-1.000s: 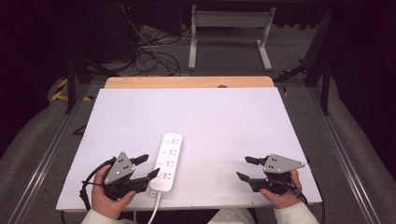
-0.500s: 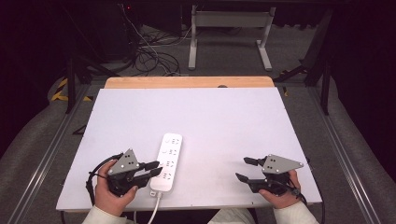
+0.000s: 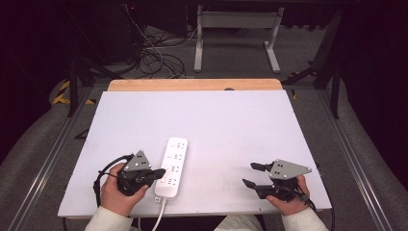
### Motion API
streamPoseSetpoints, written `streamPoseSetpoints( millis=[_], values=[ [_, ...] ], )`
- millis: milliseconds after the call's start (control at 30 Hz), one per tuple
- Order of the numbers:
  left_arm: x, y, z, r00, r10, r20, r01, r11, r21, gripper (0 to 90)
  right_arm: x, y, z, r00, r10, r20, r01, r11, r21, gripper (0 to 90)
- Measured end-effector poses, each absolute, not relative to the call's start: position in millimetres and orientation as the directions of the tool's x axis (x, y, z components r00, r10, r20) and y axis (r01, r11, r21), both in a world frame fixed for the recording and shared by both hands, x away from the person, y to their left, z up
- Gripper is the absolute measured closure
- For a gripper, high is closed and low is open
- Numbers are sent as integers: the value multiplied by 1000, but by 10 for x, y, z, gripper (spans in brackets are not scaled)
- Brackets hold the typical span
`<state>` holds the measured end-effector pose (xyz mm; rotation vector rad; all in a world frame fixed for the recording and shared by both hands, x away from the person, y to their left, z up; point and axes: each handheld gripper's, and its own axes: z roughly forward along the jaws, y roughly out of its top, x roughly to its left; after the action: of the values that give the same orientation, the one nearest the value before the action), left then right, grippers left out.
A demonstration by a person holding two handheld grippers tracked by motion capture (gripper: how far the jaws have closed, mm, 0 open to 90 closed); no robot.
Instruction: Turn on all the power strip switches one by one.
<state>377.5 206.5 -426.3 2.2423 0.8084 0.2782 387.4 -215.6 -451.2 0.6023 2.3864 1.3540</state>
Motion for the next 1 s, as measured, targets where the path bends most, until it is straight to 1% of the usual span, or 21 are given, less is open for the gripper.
streamPoseSetpoints(
  millis=[167,233,367,567,733,1000],
  values=[
    [3838,2033,-4297,784,618,-52,497,-575,650,897,3876,-2150,-4516,-859,506,-72,201,463,863,412],
    [3850,2024,-4307,784,618,-54,501,-578,644,898,3879,-2149,-4518,-861,503,-73,200,466,862,412],
    [3895,1994,-4335,781,622,-53,519,-600,609,898,3905,-2152,-4528,-871,490,-35,228,466,855,400],
    [3956,1946,-4395,783,618,-65,543,-630,554,898,3907,-2153,-4531,-869,493,-34,231,467,854,402],
    [3966,1930,-4412,786,615,-61,544,-642,540,898,3906,-2157,-4530,-869,494,-33,231,464,855,402],
    [3959,1944,-4426,783,618,-65,545,-633,549,898,3903,-2158,-4527,-870,492,-33,229,464,856,400]
  ],
)
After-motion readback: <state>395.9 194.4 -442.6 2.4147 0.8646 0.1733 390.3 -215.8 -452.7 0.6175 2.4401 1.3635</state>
